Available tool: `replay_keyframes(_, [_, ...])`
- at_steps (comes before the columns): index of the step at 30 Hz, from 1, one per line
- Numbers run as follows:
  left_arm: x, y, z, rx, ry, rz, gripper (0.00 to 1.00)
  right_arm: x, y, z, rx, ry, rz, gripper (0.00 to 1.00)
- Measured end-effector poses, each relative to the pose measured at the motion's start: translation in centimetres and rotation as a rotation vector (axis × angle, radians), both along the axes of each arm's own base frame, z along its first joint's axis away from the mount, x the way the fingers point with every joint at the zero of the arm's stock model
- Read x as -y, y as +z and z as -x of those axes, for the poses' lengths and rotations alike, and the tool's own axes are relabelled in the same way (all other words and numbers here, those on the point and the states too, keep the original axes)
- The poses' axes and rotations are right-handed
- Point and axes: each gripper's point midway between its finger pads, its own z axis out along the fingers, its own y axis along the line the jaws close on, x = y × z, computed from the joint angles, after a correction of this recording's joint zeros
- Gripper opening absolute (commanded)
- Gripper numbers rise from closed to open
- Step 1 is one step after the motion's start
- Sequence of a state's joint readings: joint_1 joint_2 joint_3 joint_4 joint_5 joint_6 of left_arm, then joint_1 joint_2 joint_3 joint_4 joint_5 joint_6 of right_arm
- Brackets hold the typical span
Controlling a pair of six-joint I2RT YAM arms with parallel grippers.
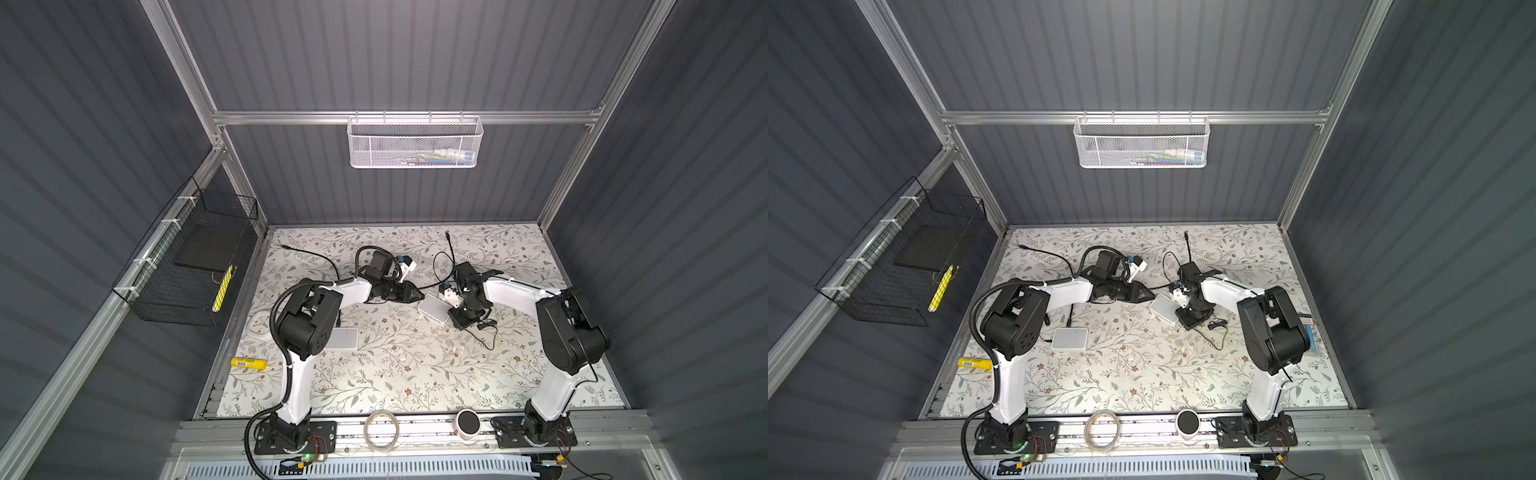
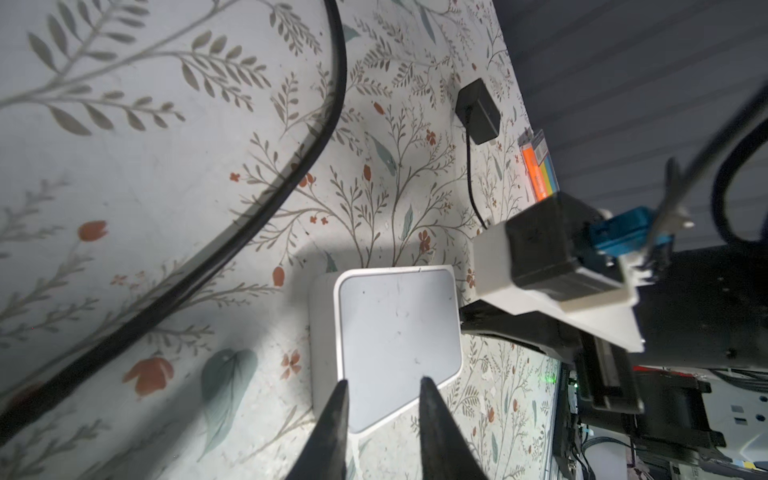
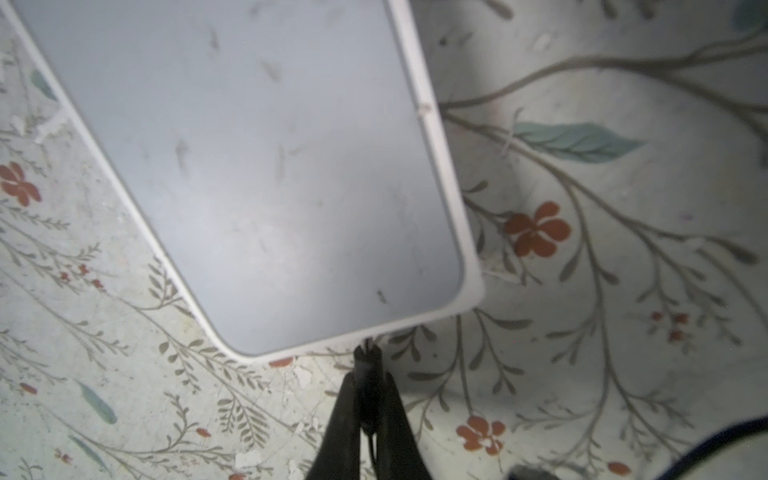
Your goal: Insert the plug into the switch port
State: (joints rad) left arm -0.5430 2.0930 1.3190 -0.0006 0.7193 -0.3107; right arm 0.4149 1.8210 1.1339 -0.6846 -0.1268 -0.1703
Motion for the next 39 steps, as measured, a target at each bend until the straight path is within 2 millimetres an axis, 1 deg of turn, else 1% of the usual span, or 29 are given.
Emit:
replay_keyframes(3, [-0.1,-1.4,0.5,-0.027,-0.010,-0.023,0.29,-0.1,0.2,-0.3,0.009,0.003,-0.003,0.00])
replay_keyframes(5, [-0.2,-1.9,0.7,-0.040,-0.012,-0.033,0.29,-0.2,0.1,-0.4,0.010,0.006,-0.003,0.00])
replay_keyframes(9, [-0.2,-1.9,0.7,-0.039,-0.015,-0.034,0.29,-0.3,-0.3,-0.5,-0.002,0.007,-0.001,0.00])
replay_keyframes(14, [0.1,-1.9,0.5,-0.039,-0.021,-0.028,0.28,-0.4,-0.3,-0.7,0.003,0.014,-0.004,0.00])
replay_keyframes(21, [0.3,-2.7,0.5,-0.050,-0.030,-0.032,0.27,-0.4,-0.1,-0.9,0.011,0.018,-0.002,0.00])
replay_keyframes(26, [0.4,-2.6,0.4,-0.040,-0.039,-0.028,0.26,-0.4,0.2,-1.3,0.023,0.025,0.006,0.00])
replay_keyframes(39, [0.8,-2.7,0.2,-0.027,-0.058,-0.021,0.26,-0.3,0.2,-1.1,0.025,0.071,0.010,0.00])
